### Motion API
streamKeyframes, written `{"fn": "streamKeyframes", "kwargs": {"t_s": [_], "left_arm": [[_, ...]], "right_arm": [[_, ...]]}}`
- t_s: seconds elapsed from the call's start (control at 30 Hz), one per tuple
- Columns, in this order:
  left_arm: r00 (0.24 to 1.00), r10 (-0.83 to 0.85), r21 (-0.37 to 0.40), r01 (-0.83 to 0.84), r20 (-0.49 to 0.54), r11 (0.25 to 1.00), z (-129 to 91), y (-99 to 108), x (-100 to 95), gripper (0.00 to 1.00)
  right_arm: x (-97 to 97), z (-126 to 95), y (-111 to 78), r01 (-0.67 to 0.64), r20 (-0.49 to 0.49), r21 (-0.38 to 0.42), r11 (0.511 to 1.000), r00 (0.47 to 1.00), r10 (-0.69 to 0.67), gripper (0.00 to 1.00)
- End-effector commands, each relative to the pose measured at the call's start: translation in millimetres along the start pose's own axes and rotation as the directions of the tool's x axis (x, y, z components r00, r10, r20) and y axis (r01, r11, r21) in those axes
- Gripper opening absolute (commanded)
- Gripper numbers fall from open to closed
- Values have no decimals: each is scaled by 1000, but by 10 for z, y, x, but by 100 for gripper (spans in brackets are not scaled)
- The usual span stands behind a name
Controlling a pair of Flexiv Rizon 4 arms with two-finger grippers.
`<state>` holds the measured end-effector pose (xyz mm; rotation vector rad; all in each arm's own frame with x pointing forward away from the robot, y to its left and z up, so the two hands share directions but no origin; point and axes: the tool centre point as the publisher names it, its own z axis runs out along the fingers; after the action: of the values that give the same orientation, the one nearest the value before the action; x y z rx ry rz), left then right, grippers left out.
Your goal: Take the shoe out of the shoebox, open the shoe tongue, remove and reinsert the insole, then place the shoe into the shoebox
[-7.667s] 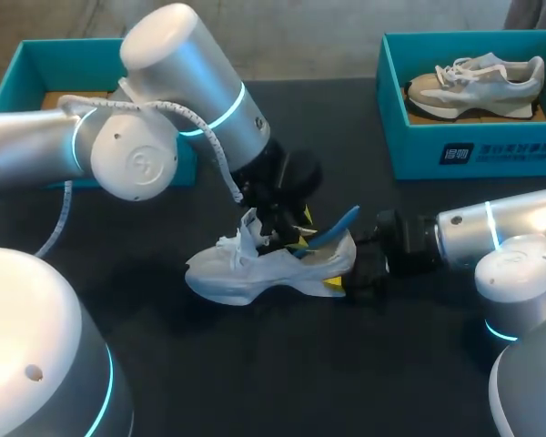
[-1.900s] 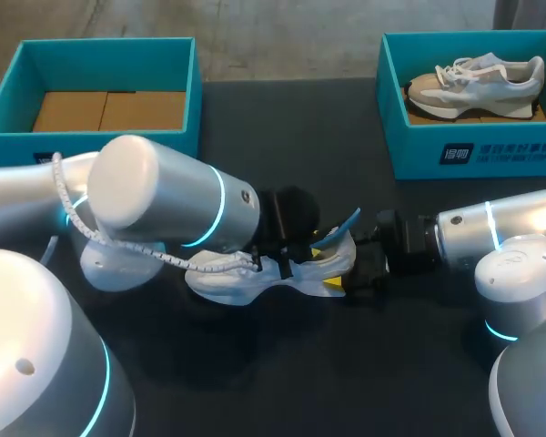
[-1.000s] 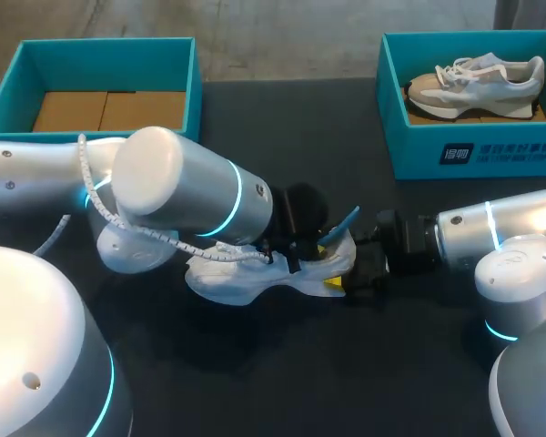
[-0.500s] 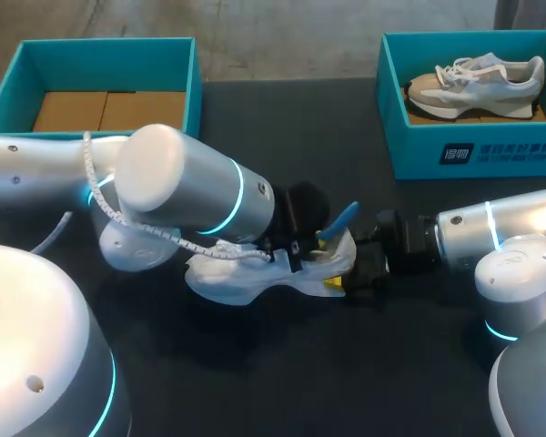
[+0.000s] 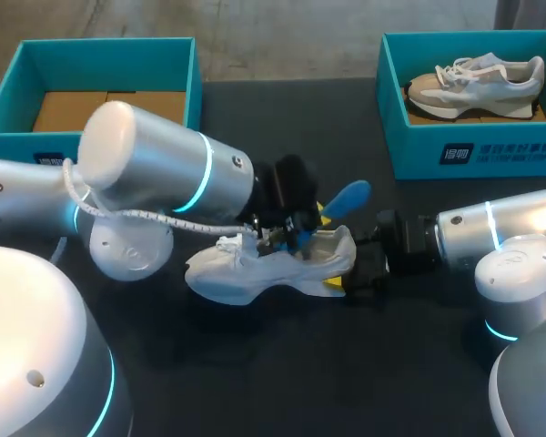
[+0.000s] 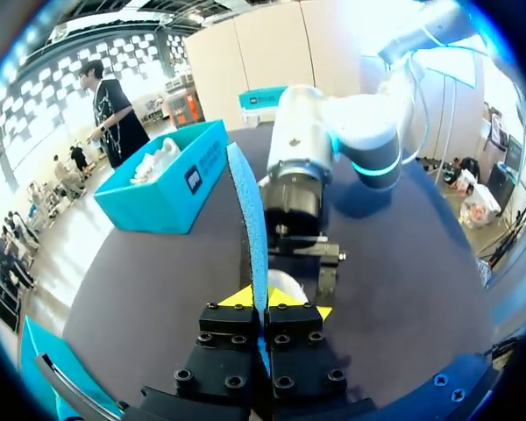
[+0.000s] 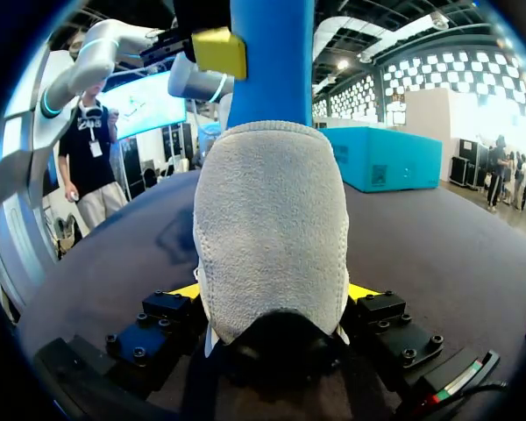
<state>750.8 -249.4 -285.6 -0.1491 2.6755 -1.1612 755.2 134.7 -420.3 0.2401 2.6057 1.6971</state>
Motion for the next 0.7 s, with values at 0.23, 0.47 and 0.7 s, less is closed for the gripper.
{"fn": "streamKeyframes", "kwargs": {"t_s": [0.23, 0.47, 0.7], "left_arm": [[994, 46, 141, -33, -95, 989, -296, -447, -80, 0], [989, 96, 217, -70, -113, 974, -453, -783, -109, 0], [978, 157, 286, -112, -138, 952, -595, -1027, -106, 0]], "right_arm": [[-16, 24, -15, -1, 0, 5, 1000, 1000, 1, 0], [-16, 24, -15, -1, 0, 5, 1000, 1000, 1, 0], [-16, 24, -15, -1, 0, 5, 1000, 1000, 1, 0]]}}
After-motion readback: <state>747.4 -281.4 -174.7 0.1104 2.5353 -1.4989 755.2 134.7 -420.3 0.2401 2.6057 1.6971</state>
